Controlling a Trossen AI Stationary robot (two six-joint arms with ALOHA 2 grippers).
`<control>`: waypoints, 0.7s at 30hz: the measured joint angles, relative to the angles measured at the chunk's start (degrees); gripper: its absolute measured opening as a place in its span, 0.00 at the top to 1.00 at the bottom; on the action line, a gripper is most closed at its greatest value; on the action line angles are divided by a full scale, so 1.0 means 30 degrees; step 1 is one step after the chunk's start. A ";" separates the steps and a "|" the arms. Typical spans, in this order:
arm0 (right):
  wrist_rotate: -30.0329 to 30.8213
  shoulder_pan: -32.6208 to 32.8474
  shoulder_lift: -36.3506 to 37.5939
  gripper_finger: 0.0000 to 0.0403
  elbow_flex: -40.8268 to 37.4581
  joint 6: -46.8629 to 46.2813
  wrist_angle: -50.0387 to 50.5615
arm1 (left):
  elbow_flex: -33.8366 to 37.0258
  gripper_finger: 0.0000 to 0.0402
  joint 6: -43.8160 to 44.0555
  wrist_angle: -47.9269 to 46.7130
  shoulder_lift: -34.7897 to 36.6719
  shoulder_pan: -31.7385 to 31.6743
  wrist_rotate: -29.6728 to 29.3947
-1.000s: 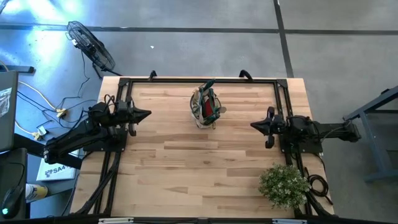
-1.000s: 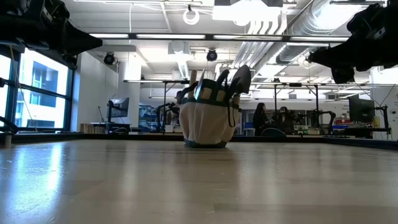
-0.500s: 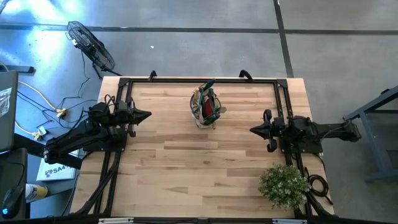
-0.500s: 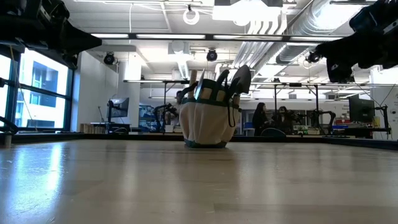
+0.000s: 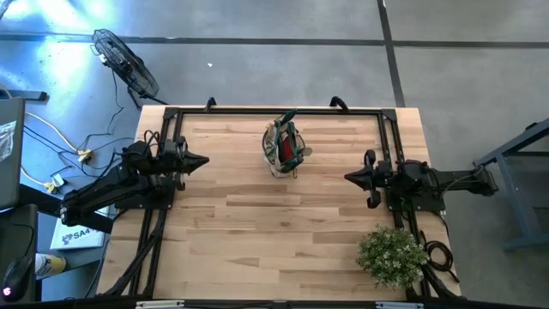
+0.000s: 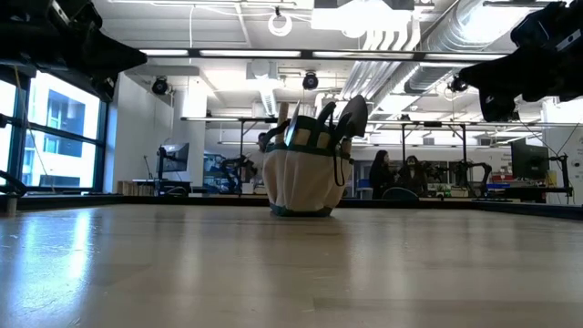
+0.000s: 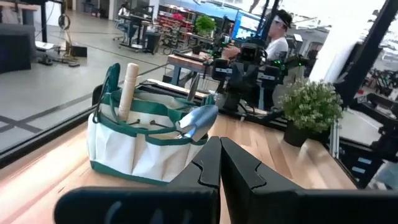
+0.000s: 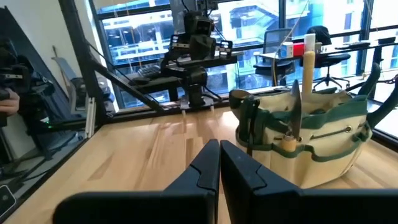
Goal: Pick & Place Garden tools in Gardening bag
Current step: Return to Home Position
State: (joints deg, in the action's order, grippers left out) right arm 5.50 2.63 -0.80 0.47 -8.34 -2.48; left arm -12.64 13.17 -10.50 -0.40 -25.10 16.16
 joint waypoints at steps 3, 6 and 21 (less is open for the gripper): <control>-0.0007 0.0000 -0.0007 0.99 0.0000 -0.0005 0.0012 | 0.0000 1.00 0.0245 0.0065 0.0000 0.0000 -0.0025; -0.0004 0.0000 -0.0007 0.99 -0.0007 0.0002 0.0020 | 0.0656 1.00 0.0739 0.2049 0.0012 0.0000 -0.0155; 0.0044 0.0000 -0.0015 0.99 -0.0015 -0.0144 0.0013 | 0.3869 1.00 0.0469 0.3554 -0.0028 0.0000 -0.5551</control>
State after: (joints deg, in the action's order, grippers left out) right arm 5.63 2.63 -0.84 0.43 -8.78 -2.44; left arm -1.04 14.58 0.16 -0.49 -25.10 -0.49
